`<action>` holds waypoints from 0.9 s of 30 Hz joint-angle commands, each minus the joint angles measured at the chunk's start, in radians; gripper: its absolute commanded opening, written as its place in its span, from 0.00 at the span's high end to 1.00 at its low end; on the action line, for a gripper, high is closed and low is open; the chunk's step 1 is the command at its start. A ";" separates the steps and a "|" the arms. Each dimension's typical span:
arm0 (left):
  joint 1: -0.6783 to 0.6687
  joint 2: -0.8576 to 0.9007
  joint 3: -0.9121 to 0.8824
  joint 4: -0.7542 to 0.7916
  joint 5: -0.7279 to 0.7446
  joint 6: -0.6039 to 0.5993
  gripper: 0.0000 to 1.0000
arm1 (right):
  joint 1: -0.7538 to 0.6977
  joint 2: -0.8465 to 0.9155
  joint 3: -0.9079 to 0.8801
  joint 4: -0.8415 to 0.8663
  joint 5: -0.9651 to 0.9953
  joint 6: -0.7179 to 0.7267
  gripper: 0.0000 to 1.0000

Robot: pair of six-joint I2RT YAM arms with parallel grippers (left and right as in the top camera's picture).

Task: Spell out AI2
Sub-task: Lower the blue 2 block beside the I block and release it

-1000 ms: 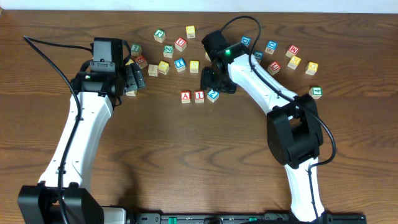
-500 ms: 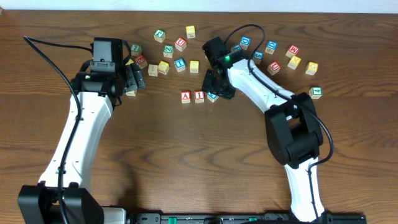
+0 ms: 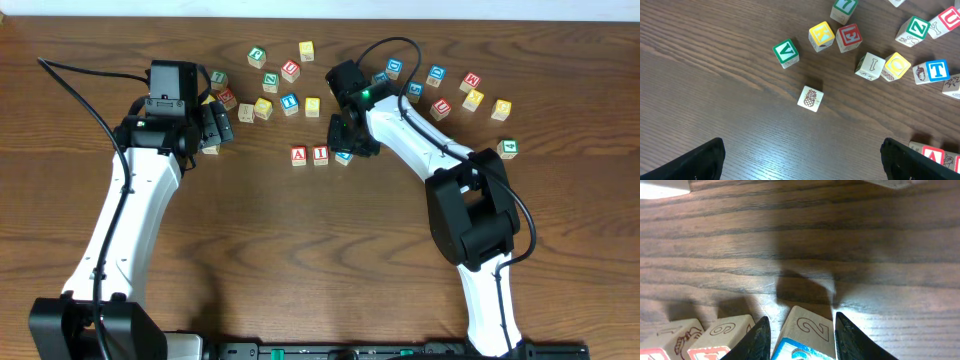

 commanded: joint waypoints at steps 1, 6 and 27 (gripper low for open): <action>0.000 0.003 0.010 0.000 -0.017 -0.005 0.02 | 0.002 0.008 -0.008 0.015 0.016 -0.149 0.63; 0.000 0.003 0.010 0.000 -0.017 -0.005 0.02 | 0.002 0.008 -0.008 0.027 0.016 -0.275 0.63; 0.000 0.003 0.010 0.000 -0.017 -0.005 0.02 | -0.053 -0.050 -0.004 -0.095 -0.018 -0.018 0.43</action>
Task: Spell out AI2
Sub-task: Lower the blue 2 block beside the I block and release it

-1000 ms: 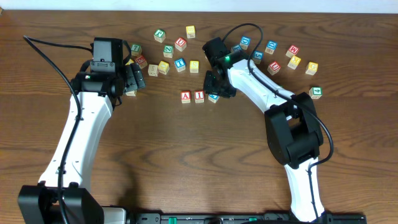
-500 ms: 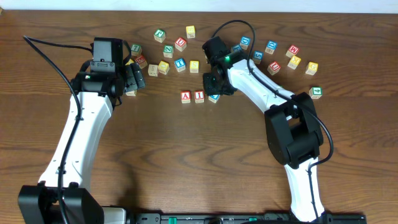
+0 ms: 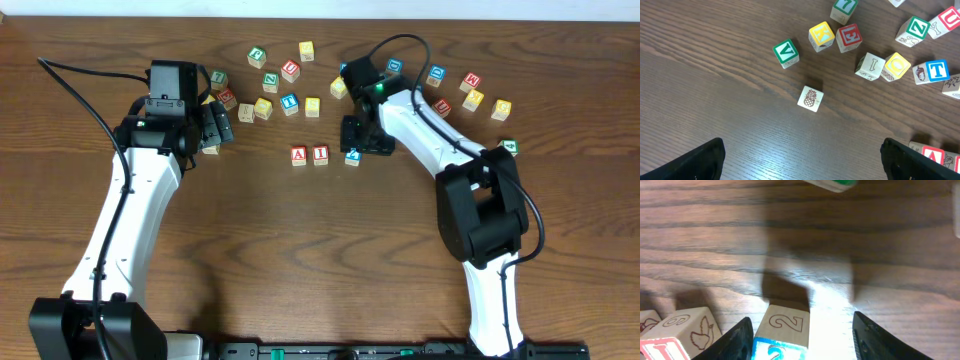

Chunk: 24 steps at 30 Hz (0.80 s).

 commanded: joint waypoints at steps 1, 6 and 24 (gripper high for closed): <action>0.000 0.003 0.010 0.000 -0.016 -0.005 0.02 | 0.003 -0.038 -0.005 -0.011 -0.014 0.073 0.43; 0.000 0.003 0.010 0.000 -0.016 -0.005 0.02 | 0.016 -0.038 -0.008 -0.002 -0.014 0.082 0.49; 0.000 0.003 0.010 0.000 -0.016 -0.005 0.02 | 0.074 -0.037 -0.008 0.074 -0.005 0.029 0.74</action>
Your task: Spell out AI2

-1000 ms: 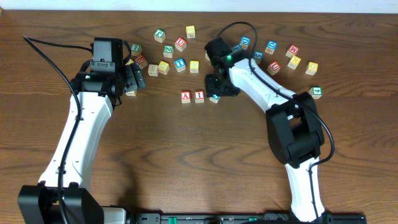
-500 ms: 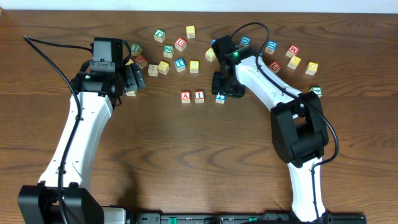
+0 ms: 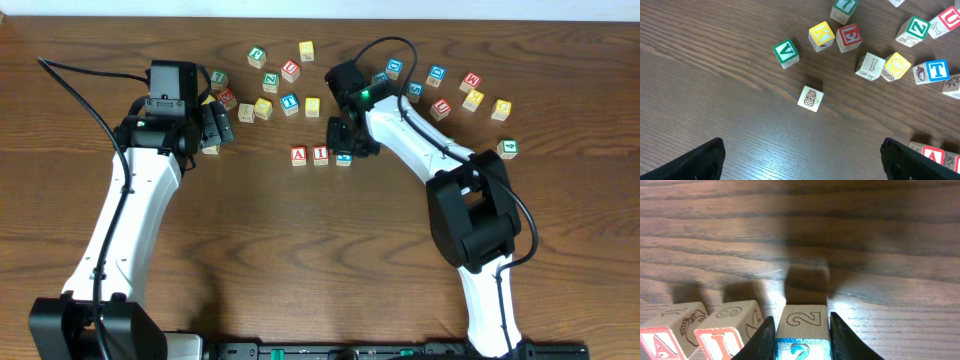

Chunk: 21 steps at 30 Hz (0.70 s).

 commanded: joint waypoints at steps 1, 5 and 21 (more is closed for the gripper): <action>0.000 0.003 0.010 0.000 -0.017 -0.005 0.02 | 0.016 -0.037 -0.007 0.013 0.016 -0.027 0.74; 0.000 0.003 0.010 0.000 -0.017 -0.005 0.02 | 0.025 -0.037 -0.007 0.027 0.039 -0.034 0.74; 0.000 0.003 0.010 0.000 -0.017 -0.005 0.02 | 0.026 -0.004 -0.009 0.050 0.039 -0.046 0.69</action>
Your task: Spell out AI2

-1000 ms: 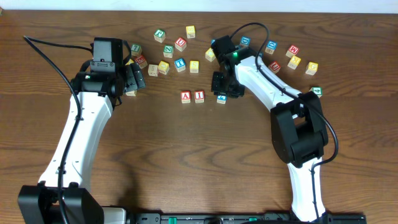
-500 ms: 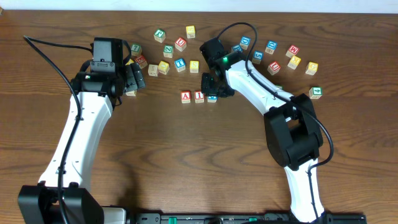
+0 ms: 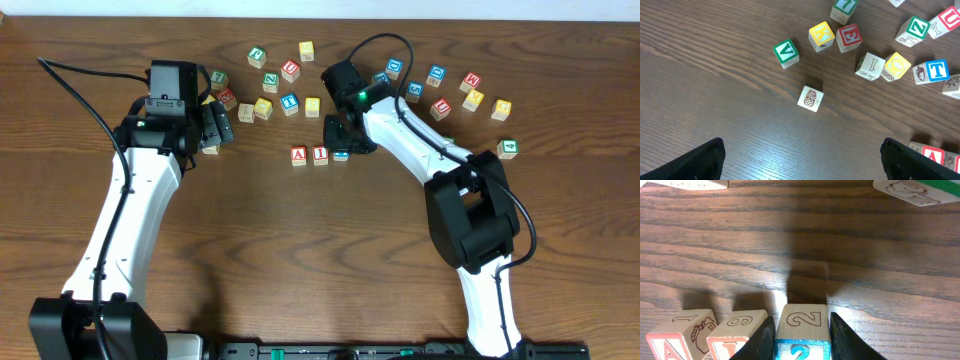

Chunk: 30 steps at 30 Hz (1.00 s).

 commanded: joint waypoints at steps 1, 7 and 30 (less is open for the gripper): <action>0.000 0.003 0.010 0.000 -0.016 -0.005 0.02 | 0.016 -0.004 -0.008 0.009 0.016 -0.014 0.67; 0.000 0.003 0.010 0.000 -0.016 -0.005 0.02 | 0.013 -0.009 -0.008 0.009 0.011 -0.014 0.60; 0.000 0.003 0.010 0.000 -0.008 -0.005 0.02 | -0.052 -0.125 -0.006 -0.092 -0.014 -0.063 0.48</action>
